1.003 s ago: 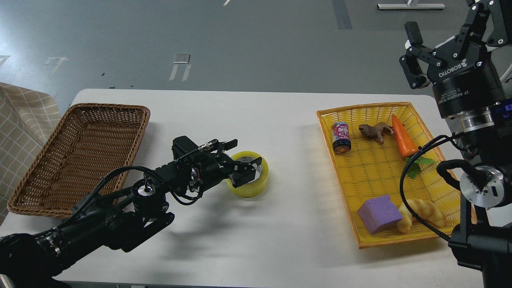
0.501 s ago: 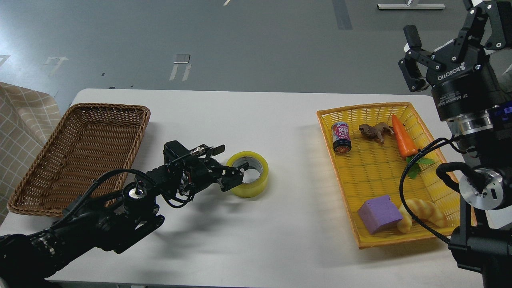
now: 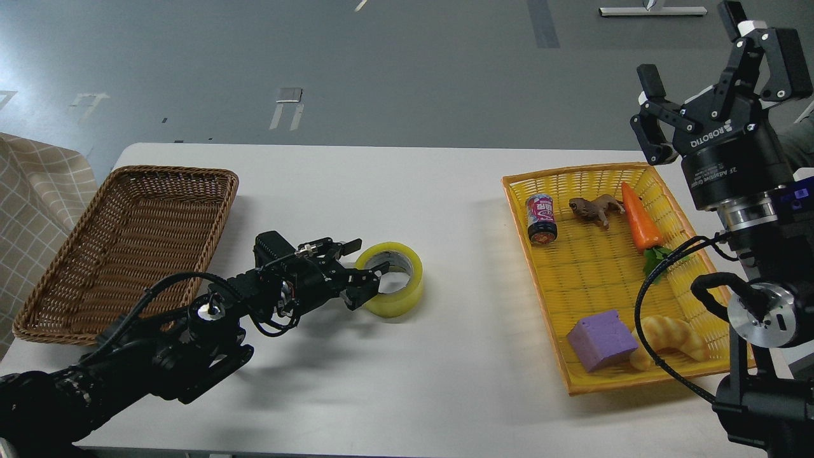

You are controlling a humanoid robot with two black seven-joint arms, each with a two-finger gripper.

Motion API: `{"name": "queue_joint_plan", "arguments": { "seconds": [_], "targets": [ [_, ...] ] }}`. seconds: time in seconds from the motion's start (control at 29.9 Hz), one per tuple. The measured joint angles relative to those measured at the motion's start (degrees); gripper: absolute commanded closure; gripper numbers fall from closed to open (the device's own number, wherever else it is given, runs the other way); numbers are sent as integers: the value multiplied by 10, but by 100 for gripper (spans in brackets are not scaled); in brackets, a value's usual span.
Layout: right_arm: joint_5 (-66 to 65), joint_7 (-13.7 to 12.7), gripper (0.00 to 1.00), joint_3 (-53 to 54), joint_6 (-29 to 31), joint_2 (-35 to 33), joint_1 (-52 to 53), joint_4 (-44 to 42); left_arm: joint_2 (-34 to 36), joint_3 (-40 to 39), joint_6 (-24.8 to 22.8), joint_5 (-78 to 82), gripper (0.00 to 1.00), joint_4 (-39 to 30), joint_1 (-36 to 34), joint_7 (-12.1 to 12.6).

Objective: Place and transfer tape with both arms
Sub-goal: 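Close the left gripper on the tape roll's edge, then lift the tape roll and carry it over the wicker basket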

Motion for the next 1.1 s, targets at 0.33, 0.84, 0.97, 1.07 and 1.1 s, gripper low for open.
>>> {"name": "queue_joint_plan", "arguments": {
  "seconds": [0.33,0.84,0.97,1.07,1.1],
  "targets": [
    [0,-3,1,-3,-5,0,-6,0,6,1,0,0,100,12,-10,-17],
    [-1,-2,2,-3,-28,0,-20,-2,6,-1,3,-4,100,39,-46,-20],
    [-1,-2,2,-4,-28,0,-20,-2,9,-2,3,-26,100,36,-55,-20],
    [-1,-2,2,-4,-28,0,-21,-3,10,-5,12,-60,100,35,-71,-20],
    [-1,-2,2,-4,-28,0,-21,-4,10,-6,16,-76,100,34,-77,-21]
  ]
}}
